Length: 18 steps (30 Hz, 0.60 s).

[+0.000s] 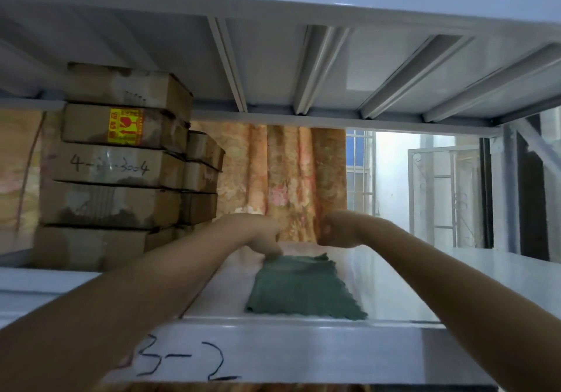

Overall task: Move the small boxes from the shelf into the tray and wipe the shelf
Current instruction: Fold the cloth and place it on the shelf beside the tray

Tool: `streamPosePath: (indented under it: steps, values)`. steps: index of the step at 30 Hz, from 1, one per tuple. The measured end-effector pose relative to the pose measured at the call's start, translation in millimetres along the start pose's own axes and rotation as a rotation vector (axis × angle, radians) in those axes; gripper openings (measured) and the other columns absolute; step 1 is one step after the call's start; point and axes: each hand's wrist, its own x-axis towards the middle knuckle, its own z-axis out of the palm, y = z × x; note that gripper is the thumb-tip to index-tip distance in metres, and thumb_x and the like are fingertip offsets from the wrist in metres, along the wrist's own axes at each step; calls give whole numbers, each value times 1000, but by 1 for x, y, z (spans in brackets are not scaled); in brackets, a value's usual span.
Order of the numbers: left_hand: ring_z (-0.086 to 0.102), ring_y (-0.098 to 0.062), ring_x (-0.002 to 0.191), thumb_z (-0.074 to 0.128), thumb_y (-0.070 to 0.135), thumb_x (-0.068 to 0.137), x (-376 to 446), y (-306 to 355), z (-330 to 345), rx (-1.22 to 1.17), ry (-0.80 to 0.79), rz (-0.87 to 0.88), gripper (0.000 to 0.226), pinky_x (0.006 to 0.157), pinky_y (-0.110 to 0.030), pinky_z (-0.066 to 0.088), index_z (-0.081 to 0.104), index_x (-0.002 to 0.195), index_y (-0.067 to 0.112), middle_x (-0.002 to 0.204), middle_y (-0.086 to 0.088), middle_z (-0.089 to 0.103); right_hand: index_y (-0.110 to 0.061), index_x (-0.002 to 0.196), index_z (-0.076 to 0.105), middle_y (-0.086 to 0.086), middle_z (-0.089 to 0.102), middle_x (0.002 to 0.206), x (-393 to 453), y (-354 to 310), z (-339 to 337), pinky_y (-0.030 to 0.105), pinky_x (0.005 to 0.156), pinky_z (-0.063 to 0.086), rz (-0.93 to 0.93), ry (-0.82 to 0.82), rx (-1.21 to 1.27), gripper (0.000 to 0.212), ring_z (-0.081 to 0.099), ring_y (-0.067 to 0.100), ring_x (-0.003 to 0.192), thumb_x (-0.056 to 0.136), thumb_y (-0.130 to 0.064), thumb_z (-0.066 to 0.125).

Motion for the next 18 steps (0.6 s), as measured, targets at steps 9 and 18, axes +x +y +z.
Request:
streamPosePath:
  steps: [9,18]
  values:
    - [22,24,127,43,70,80,-138,-6,38,-271,51,398,60,103,0,20,23,136,61,135,50,21,-45,128,51,-35,50,123,-164,-9,-2,5,95,37,-407,-102,302,49,47,-11,114,81,-57,59]
    - [52,14,111,55,59,80,-132,-12,56,-508,343,471,39,91,-11,46,58,119,52,118,37,53,-38,116,66,-29,62,114,-170,-9,20,22,92,47,-471,242,379,37,59,-8,105,84,-55,55]
